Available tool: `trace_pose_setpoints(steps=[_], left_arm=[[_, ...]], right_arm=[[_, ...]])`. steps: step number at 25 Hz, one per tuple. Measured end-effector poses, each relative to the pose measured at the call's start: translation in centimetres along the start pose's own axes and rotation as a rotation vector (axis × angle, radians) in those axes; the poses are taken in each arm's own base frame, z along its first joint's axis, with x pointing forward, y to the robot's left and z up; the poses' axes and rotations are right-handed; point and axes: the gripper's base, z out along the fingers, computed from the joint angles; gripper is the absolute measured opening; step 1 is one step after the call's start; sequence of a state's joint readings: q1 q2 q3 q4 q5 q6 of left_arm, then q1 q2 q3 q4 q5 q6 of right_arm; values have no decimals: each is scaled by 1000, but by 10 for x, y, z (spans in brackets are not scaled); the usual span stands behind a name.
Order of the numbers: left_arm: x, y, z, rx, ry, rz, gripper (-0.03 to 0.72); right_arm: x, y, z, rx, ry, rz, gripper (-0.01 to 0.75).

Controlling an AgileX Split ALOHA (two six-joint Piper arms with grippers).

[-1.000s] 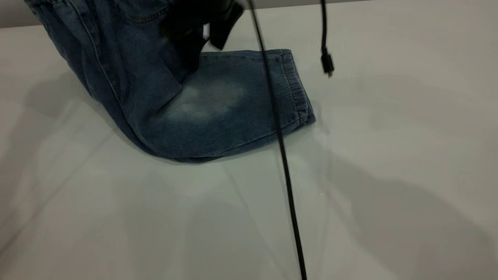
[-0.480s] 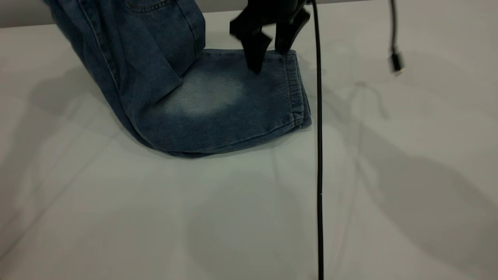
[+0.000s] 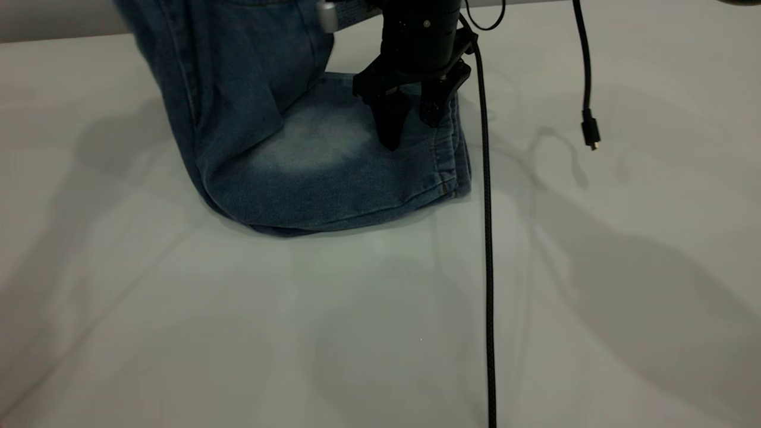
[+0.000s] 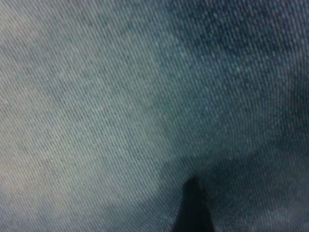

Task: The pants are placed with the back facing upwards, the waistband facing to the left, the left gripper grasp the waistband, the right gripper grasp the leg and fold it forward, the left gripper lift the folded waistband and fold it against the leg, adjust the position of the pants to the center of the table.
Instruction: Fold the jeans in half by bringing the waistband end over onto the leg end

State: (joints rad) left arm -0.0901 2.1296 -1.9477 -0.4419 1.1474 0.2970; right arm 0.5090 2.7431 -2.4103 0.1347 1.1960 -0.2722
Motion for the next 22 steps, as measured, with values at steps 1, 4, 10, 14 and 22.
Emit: trace_pose_setpoints(steps=[1,4,10,14,22], left_arm=[[-1,-5,1,10,-1,15,83],[-4,-19,2,19,-6,48,83],[-8,-22,-2,18,-26,61,83],[-8,-25,-2,30,-22,60,83],[-7,-48,4,116,-10,93,83]], right_arm=[[0,0,0,-1,-2,1,463],[0,0,-3,8,0,-5,462],[-11,-5,-37,98,-59,-43,461],[-22,-17,-65,133,-156,-32,461],[-14,-80,-131,230,-308,80,461]])
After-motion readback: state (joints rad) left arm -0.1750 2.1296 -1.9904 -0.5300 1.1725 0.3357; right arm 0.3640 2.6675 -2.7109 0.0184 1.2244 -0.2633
